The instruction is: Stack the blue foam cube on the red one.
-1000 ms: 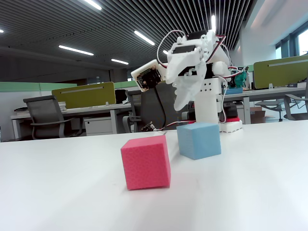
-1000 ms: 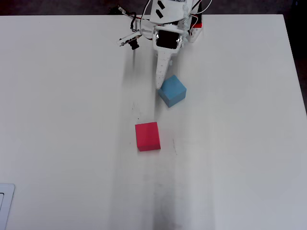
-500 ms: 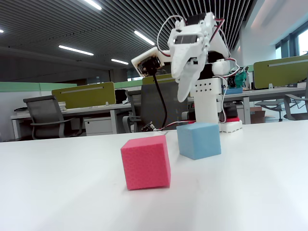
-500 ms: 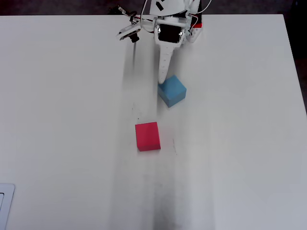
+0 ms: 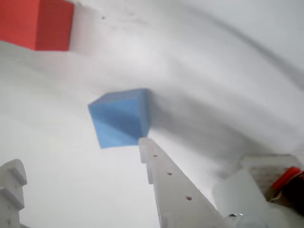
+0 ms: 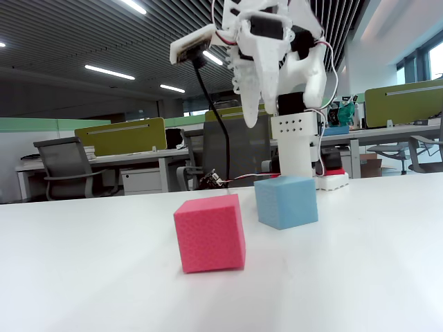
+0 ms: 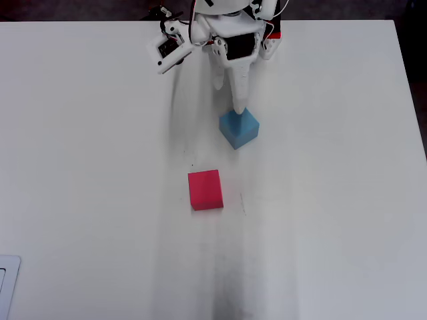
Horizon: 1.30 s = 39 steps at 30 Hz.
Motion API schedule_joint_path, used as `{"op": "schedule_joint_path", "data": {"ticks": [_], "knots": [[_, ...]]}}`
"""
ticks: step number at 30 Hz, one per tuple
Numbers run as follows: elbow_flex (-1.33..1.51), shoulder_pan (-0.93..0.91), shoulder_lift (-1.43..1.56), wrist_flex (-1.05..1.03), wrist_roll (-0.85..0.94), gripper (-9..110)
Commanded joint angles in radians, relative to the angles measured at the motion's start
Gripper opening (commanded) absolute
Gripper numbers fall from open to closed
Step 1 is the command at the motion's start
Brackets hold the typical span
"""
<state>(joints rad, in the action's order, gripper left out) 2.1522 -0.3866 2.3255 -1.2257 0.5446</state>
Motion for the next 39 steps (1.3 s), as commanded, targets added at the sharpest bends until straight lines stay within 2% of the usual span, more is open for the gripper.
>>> {"op": "schedule_joint_path", "data": {"ticks": [1, 4, 13, 25, 39], "knots": [[-0.072, -0.014, -0.063, -0.012, 0.16, 34], [-0.101, -0.02, -0.13, -0.025, 0.209, 36], [-0.017, 0.006, -0.233, 0.06, 0.195, 37], [0.124, 0.057, -0.265, 0.166, 0.071, 36], [0.158, 0.097, -0.336, 0.262, -0.034, 34]]}}
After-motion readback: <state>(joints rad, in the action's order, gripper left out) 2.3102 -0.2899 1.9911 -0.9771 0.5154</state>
